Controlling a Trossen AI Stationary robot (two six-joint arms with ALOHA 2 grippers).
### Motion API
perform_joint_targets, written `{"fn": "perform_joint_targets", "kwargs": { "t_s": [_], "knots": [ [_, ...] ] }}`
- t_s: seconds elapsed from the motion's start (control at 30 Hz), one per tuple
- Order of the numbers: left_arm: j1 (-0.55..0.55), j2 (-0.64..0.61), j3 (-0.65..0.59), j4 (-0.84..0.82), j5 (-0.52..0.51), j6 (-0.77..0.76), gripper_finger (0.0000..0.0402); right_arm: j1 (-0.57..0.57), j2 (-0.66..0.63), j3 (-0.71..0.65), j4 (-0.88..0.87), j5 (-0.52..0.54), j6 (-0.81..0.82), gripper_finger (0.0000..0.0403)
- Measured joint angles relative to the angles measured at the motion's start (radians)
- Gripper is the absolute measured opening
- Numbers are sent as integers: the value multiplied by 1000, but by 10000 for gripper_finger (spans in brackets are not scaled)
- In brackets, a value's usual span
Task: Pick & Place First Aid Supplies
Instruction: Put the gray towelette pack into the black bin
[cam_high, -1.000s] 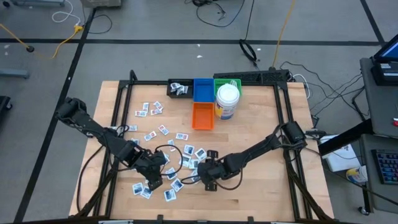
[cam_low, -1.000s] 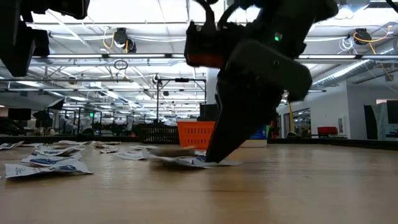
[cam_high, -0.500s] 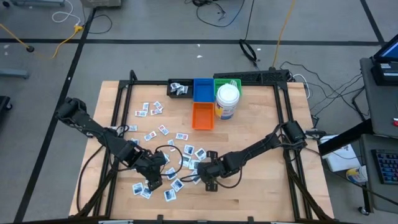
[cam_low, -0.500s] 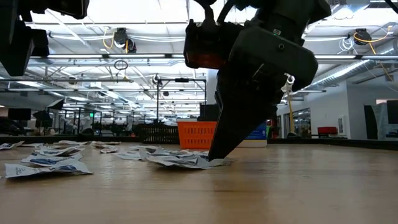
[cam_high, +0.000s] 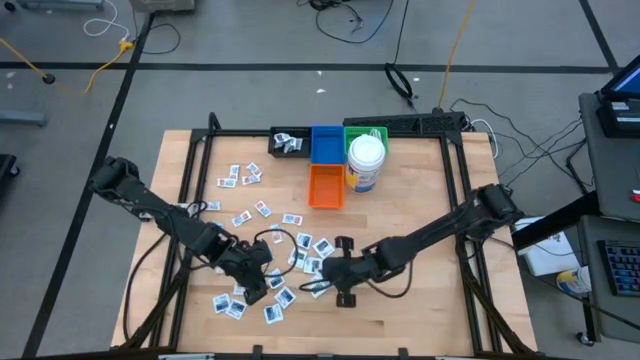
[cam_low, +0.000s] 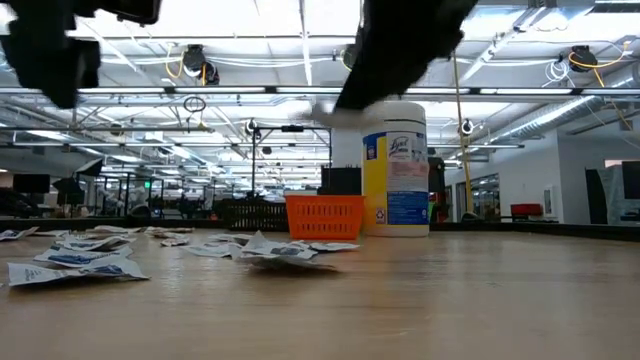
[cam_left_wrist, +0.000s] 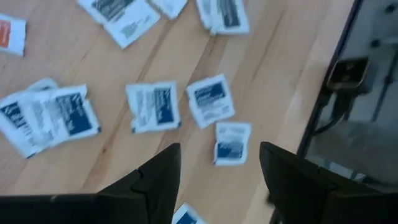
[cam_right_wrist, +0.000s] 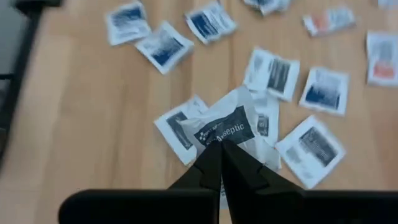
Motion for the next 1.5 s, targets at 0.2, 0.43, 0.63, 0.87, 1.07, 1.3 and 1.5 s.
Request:
{"fn": "perform_joint_targets", "kwargs": {
  "t_s": [0.2, 0.43, 0.63, 0.87, 1.07, 1.3, 1.5],
  "knots": [
    [65, 0, 0, 181, 31, -38, 223, 7, -78, 1, 1, 2, -107, 0],
    [169, 0, 0, 413, 100, -189, 223, 12, -121, 1, -5, 29, -176, 0],
    [256, 0, 0, 494, 181, -320, 223, 19, -141, 1, 1, 29, -201, 0],
    [305, 7, 0, 505, 257, -333, 223, 20, -142, 1, 72, 29, -238, 0],
    [310, 65, 0, 614, 337, -341, 223, 20, -142, 1, 75, 54, -259, 0],
    [323, 122, 0, 658, 351, -348, 223, 20, -142, 1, 79, 51, -259, 0],
    [332, 132, 0, 668, 373, -324, 218, 20, -142, 1, 128, 50, -261, 0]
  ]
}}
